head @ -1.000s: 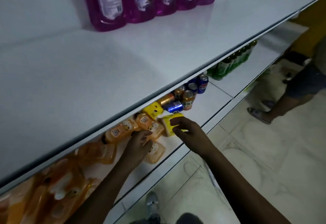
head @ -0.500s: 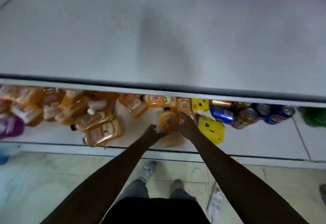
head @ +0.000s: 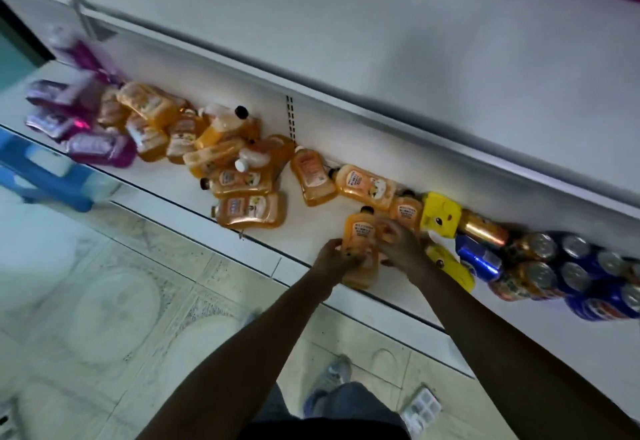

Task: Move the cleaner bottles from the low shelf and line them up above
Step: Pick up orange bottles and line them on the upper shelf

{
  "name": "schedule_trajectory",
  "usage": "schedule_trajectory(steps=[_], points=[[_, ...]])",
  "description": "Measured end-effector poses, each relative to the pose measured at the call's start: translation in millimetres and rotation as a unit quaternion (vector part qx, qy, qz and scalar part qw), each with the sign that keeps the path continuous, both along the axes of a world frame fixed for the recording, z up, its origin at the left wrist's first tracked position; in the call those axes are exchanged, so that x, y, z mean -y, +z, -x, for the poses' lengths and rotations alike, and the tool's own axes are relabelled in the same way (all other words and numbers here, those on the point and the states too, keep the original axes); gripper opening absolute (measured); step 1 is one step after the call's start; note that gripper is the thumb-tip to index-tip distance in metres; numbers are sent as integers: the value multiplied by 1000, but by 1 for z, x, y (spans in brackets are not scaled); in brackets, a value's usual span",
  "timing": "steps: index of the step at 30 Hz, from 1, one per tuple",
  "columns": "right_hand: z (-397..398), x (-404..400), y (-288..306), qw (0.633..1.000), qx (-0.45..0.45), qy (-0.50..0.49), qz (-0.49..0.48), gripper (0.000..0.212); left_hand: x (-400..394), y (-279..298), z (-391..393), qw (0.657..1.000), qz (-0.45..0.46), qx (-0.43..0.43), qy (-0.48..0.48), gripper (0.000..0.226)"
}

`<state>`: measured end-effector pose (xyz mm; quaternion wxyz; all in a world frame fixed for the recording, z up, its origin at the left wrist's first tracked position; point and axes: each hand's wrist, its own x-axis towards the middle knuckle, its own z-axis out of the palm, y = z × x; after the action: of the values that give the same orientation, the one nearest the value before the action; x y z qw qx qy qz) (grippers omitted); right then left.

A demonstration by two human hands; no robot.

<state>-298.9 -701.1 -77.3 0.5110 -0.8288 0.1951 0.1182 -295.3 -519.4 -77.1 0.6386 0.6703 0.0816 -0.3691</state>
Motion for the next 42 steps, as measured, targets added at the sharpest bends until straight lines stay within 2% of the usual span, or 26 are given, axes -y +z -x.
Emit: schedule_trajectory(steps=[3,6,12,15,18,22,24,27,29,31,32,34,36,37,39,42], points=[[8,-12,45,992,26,-14,-123,50,-28,38,13,998,52,27,-22,53],[18,-37,99,962,47,31,-266,54,-61,81,25,993,94,60,-37,43],[29,-123,185,939,165,97,-285,62,-138,143,47,972,189,105,-90,43],[36,-178,223,929,224,85,-281,70,-184,177,53,964,216,122,-97,55],[44,-226,263,925,295,82,-225,67,-227,209,51,962,189,163,-113,69],[52,-277,322,903,417,58,-83,49,-277,259,50,936,124,305,-126,47],[54,-296,347,883,470,18,-1,51,-292,285,56,912,96,380,-121,66],[49,-323,377,851,519,-12,78,53,-292,315,64,864,8,492,-106,94],[45,-340,394,842,529,-11,103,52,-285,327,58,842,-19,536,-56,99],[43,-347,409,837,530,10,133,52,-282,333,41,818,-5,575,-3,93],[42,-346,416,836,529,33,141,52,-283,334,31,820,15,571,12,84],[40,-335,427,835,527,96,125,54,-293,340,15,853,88,514,5,71],[35,-318,436,839,509,162,101,54,-305,345,-2,879,146,453,-21,72],[30,-311,438,837,500,189,119,55,-309,348,-10,885,162,435,-38,74],[15,-300,441,830,481,224,173,66,-309,353,-28,887,169,424,-72,76],[-11,-293,446,826,471,237,201,79,-300,364,-56,876,120,456,-102,75]])
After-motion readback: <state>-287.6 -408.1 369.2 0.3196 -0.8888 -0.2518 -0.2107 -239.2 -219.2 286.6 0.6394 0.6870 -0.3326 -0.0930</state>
